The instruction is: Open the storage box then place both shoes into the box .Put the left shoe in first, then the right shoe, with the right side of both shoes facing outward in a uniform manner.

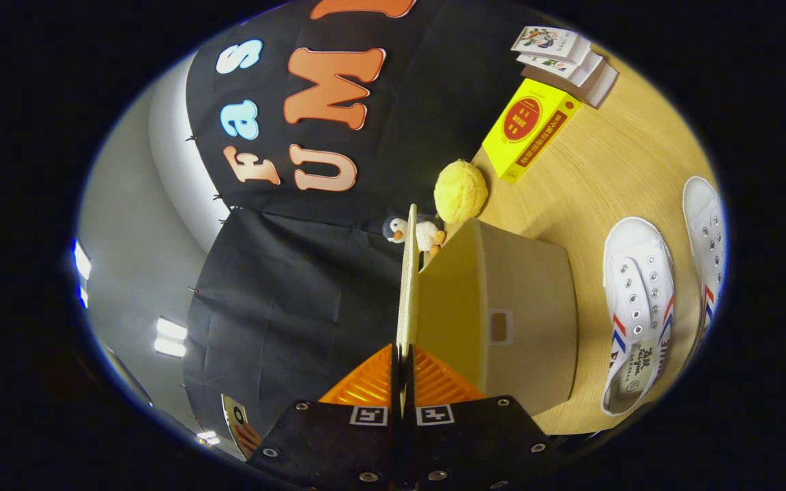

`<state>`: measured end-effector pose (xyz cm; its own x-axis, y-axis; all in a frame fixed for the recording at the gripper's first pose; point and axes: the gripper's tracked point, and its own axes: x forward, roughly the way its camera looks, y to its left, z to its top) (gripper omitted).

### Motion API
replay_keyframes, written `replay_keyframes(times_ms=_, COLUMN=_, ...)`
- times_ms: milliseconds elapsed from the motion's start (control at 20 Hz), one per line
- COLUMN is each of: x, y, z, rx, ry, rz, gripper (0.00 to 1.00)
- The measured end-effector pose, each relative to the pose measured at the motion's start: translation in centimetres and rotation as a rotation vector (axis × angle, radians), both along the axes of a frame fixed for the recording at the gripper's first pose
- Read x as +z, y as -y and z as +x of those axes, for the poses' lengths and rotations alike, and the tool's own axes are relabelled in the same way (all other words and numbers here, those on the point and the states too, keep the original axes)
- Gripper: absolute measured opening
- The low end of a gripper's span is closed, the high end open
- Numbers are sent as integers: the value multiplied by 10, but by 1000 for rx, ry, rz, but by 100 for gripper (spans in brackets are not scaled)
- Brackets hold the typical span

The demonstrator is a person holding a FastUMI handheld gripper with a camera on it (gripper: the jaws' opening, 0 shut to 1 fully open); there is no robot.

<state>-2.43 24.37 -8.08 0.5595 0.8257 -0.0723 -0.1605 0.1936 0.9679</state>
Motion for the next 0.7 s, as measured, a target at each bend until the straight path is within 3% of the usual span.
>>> replay_keyframes(times_ms=500, x=90, y=-82, z=2, rx=47, ry=147, rz=-10, gripper=2)
replay_keyframes(times_ms=700, x=112, y=-122, z=1, rx=75, ry=204, rz=-80, gripper=3)
